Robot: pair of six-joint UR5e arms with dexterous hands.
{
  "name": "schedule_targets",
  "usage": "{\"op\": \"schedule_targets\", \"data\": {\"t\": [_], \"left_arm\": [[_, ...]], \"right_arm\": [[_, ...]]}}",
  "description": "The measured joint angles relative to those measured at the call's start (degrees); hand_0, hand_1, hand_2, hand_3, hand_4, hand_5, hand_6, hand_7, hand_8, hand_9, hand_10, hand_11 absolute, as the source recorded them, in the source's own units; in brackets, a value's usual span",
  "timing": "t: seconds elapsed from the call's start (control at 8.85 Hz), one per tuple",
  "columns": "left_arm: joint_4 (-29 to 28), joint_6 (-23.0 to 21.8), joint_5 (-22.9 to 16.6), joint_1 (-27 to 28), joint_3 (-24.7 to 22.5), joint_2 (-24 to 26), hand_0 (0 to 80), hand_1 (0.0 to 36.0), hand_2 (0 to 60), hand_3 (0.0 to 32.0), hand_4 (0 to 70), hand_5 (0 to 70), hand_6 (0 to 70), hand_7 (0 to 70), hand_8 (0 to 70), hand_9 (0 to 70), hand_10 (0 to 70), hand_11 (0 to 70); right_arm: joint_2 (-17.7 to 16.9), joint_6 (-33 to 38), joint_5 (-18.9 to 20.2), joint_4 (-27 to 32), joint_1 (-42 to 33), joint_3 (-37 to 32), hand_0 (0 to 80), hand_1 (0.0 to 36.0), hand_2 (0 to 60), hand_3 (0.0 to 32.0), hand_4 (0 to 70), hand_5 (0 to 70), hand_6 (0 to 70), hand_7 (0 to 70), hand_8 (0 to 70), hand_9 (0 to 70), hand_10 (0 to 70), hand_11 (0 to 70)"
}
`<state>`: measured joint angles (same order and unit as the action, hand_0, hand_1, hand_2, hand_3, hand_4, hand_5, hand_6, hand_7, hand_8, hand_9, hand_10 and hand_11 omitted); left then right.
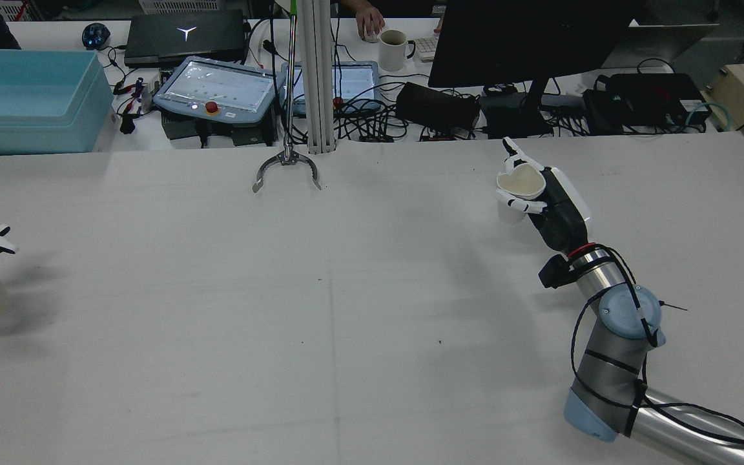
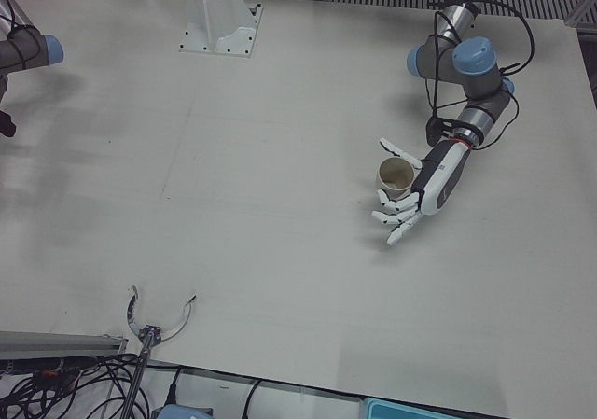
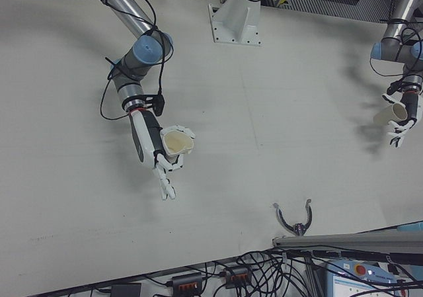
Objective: Pour water
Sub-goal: 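Bring the left hand's cup toward the center below the right hand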
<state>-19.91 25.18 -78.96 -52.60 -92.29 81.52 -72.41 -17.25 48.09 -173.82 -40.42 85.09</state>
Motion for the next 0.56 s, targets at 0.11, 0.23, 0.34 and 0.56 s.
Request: {"op": "schedule_targets", "data": {"t": [0.11,0.23,0.34,0.56], "left_arm": [[0.6,-0.3,0.0,0.0,-0.9,0.0,50.7,6.8,0.0,0.0,43.8,70.0,24.1,37.9,5.3,10.5,8.1,12.4],[1.3,-0.3,-0.1,0.1,-1.8,0.3,50.8,6.6,0.0,0.0,44.7,70.0,24.6,38.4,5.5,10.8,8.2,12.4],[2.5,-0.3,-0.2,0.2,-2.8,1.0,50.7,6.5,0.0,0.0,45.5,70.0,25.2,39.1,5.8,11.2,8.4,12.7],[6.4,0.1,-0.9,1.4,-4.1,5.8,51.1,6.2,0.0,0.0,46.5,70.0,25.5,39.3,6.2,11.5,8.4,12.7]], "right_arm": [[0.0,0.0,0.0,0.0,-0.4,0.7,48.1,29.6,60.0,0.0,28.9,70.0,5.0,10.5,0.0,0.7,3.7,7.0],[0.0,-0.1,0.0,-0.1,-0.7,1.6,48.2,29.6,60.0,0.0,28.2,70.0,5.1,11.0,0.0,0.8,3.7,6.9],[0.1,-0.2,0.0,-0.1,-0.9,2.4,48.0,29.5,60.0,0.0,28.6,70.0,5.7,12.1,0.1,1.0,3.9,7.2],[0.3,-0.7,-1.3,-0.3,-0.9,4.5,48.3,29.5,60.0,0.0,30.0,70.0,6.5,13.3,0.3,1.2,3.9,7.2]]}}
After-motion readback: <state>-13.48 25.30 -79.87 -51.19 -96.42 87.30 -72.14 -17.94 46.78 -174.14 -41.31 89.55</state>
